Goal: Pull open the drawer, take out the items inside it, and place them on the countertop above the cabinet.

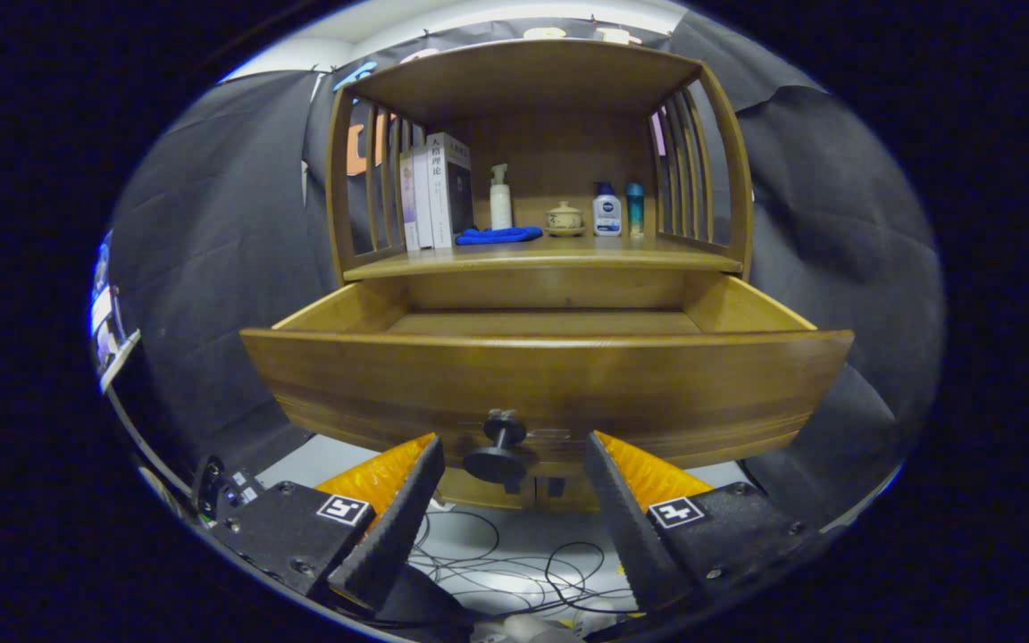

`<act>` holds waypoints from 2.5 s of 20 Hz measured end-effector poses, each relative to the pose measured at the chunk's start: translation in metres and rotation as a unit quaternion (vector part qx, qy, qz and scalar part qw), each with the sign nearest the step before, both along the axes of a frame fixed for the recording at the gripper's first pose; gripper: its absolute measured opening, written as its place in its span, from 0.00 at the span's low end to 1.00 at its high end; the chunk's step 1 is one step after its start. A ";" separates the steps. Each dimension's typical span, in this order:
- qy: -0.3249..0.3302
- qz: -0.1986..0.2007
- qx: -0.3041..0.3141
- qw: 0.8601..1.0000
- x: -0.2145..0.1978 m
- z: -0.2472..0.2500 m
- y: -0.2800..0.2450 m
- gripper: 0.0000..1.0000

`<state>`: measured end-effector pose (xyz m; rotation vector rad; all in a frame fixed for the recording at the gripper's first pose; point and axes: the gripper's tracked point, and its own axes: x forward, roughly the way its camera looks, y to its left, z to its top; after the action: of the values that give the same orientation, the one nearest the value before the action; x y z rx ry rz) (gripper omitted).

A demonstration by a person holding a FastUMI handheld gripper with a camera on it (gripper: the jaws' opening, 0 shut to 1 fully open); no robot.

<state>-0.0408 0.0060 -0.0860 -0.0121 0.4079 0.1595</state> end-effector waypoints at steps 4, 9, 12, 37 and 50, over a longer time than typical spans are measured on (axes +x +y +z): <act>0.025 -0.013 0.013 1.000 0.020 0.049 -0.011 0.99; 0.059 -0.009 0.016 0.998 0.077 0.087 -0.003 0.97; 0.099 -0.004 -0.009 0.995 0.116 0.091 0.004 0.97; 0.417 -0.075 -0.068 0.903 0.132 -0.051 0.015 0.62; 0.338 -0.024 -0.034 0.940 0.117 0.040 0.032 0.44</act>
<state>0.0758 0.0384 -0.0458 -0.0153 1.1006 0.0971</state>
